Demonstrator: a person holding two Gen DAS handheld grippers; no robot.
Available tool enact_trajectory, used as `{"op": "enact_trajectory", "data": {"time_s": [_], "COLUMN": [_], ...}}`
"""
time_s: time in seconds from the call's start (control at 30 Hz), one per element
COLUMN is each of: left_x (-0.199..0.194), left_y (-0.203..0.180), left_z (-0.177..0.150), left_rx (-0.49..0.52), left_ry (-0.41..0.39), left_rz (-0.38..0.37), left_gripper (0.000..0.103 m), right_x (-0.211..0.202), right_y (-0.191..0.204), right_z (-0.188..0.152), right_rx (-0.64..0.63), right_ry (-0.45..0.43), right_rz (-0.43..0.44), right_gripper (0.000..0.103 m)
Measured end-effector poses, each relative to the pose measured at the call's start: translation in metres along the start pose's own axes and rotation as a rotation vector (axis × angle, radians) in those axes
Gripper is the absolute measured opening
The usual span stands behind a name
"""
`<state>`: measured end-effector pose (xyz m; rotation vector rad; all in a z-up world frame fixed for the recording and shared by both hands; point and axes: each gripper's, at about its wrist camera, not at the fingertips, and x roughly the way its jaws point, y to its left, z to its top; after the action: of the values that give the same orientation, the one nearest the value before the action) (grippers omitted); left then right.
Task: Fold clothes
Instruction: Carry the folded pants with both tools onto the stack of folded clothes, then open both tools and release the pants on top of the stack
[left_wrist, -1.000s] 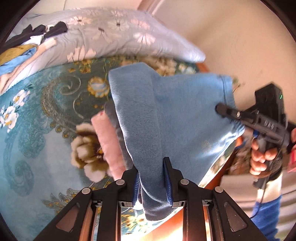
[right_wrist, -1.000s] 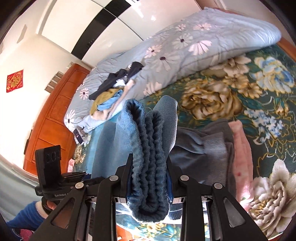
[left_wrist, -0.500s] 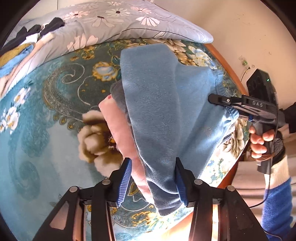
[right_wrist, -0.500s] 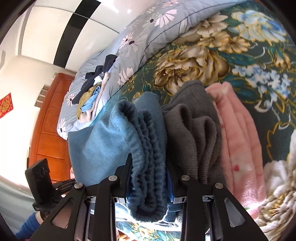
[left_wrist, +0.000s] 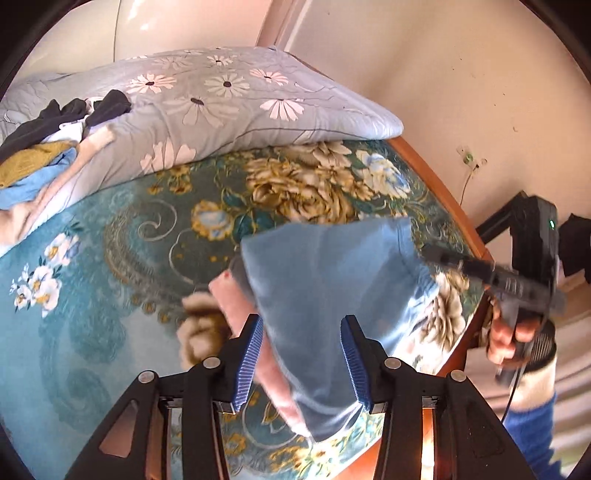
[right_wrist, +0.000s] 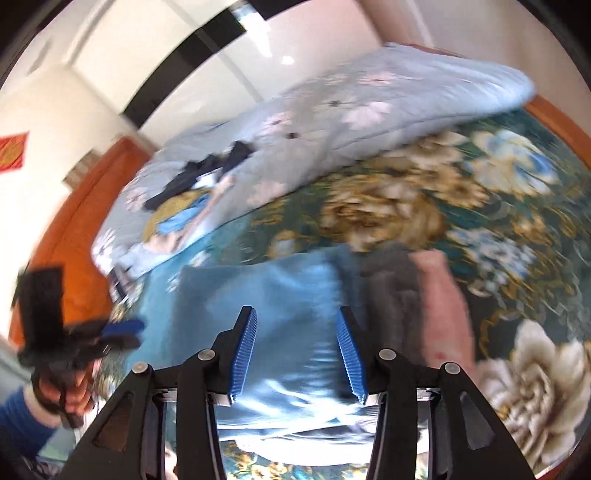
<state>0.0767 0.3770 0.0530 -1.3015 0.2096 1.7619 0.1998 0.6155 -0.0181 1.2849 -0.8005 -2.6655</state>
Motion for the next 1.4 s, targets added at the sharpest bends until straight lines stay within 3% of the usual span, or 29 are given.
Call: {"op": "enact_trajectory", "data": {"time_s": [0.2, 0.3, 0.5, 0.63, 0.93, 1.1, 1.27, 1.4], "left_x": [0.031, 0.046, 0.069, 0.074, 0.033, 0.008, -0.001, -0.001], "left_y": [-0.009, -0.002, 0.013, 0.015, 0.017, 0.026, 0.042, 0.047], "left_z": [0.009, 0.005, -0.003, -0.003, -0.009, -0.028, -0.054, -0.076], "left_rx": [0.023, -0.007, -0.086, -0.074, -0.053, -0.085, -0.151, -0.178], "left_ry": [0.042, 0.063, 0.109, 0.125, 0.046, -0.022, -0.064, -0.059], "left_rz": [0.069, 0.068, 0.056, 0.100, 0.026, 0.004, 0.016, 0.030], "left_gripper": [0.048, 0.048, 0.050, 0.052, 0.052, 0.052, 0.057, 0.069], "right_x": [0.031, 0.038, 0.051, 0.058, 0.058, 0.033, 0.021, 0.016], "right_y": [0.006, 0.005, -0.011, -0.014, -0.019, 0.004, 0.027, 0.037], "right_z": [0.009, 0.010, 0.003, 0.001, -0.003, -0.012, -0.039, -0.070], "right_rx": [-0.019, -0.028, 0.012, 0.020, 0.071, 0.042, 0.024, 0.056], "right_ry": [0.009, 0.012, 0.007, 0.005, -0.020, -0.091, -0.105, -0.113], "right_rz": [-0.055, -0.069, -0.038, -0.031, -0.019, -0.046, -0.112, -0.144], "right_gripper": [0.046, 0.046, 0.046, 0.047, 0.047, 0.047, 0.047, 0.050]}}
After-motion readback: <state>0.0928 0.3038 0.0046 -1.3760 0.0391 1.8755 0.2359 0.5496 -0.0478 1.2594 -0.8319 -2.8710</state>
